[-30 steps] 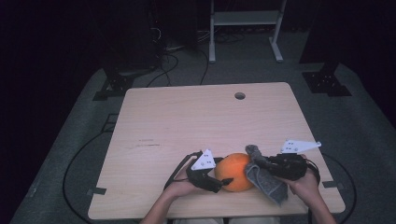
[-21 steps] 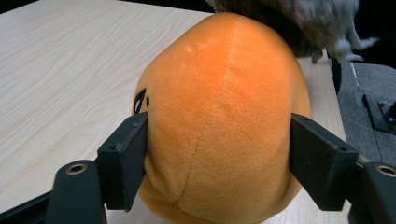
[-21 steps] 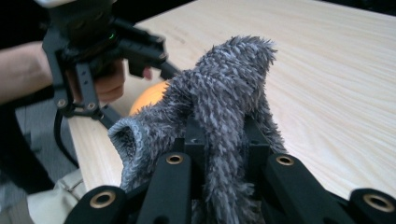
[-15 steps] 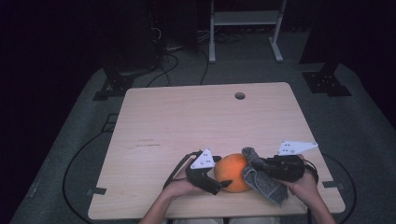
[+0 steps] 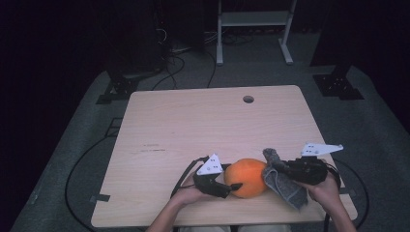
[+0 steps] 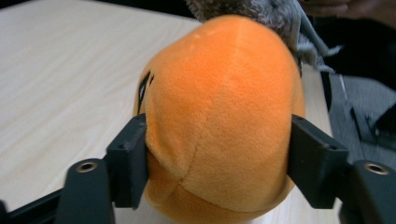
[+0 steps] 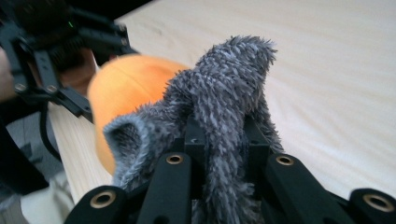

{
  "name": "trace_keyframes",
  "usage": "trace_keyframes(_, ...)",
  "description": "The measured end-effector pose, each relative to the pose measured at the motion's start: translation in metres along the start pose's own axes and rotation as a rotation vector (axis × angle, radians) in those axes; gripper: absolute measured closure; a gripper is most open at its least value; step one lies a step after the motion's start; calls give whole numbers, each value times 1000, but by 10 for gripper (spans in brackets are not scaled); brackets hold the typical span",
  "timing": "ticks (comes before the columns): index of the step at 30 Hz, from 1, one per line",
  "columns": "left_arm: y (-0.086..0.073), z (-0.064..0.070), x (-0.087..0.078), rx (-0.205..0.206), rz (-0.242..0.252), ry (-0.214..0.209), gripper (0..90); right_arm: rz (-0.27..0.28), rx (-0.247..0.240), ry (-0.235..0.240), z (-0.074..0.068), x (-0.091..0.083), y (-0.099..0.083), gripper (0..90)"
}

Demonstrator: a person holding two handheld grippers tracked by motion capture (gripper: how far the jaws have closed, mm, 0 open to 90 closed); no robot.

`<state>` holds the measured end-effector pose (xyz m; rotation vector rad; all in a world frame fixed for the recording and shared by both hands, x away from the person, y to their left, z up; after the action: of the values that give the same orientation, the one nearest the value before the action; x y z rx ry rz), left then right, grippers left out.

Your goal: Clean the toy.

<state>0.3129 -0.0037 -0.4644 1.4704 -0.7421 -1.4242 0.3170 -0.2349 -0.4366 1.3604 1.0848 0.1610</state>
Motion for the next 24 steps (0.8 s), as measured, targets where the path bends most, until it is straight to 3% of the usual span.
trace_keyframes(3, 13, 4, -6, 47, 5, 45, 327, 60, -33, 13, -11, -12, 17, 768)
trace_keyframes(6, 21, 10, -10, 84, 6, 68, 331, 99, -89, 45, -37, -15, 34, 768)
trace_keyframes(8, 25, 14, -9, 105, 13, 75, 334, 100, -141, 74, -58, -9, 42, 768)
trace_keyframes(10, 27, 17, -10, 124, -5, 95, 339, 68, -192, 50, -72, 1, 43, 768)
trace_keyframes(12, 25, 14, -14, 116, -8, 108, 343, 53, -193, 32, -70, 8, 41, 768)
trace_keyframes(14, 24, 10, -19, 90, -8, 107, 344, 39, -140, 19, -56, 13, 33, 769)
trace_keyframes(16, 24, 7, -22, 95, -25, 122, 343, -1, -93, -7, -41, 22, 19, 769)
trace_keyframes(18, 26, 5, -24, 84, -28, 123, 343, -27, -67, -16, -35, 25, 11, 769)
trace_keyframes(22, 31, 6, -30, 82, -24, 118, 344, 70, -78, 56, -52, 15, 31, 768)
trace_keyframes(23, 32, 6, -31, 79, -17, 110, 343, 90, -100, 85, -61, 14, 36, 767)
trace_keyframes(24, 32, 7, -31, 77, -10, 105, 342, 83, -127, 80, -66, 16, 38, 767)
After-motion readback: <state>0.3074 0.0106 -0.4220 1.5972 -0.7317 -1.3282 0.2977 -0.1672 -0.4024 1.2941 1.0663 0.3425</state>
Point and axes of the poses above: each handheld gripper's, and its own axes: x roughly forward along the jaws, y roughly out of its top, z roughly to its right, the point moved 6 cm from there along x, roughly forward along the jaws, and after that the axes turned 7 degrees about -y, right-handed, at the moved point
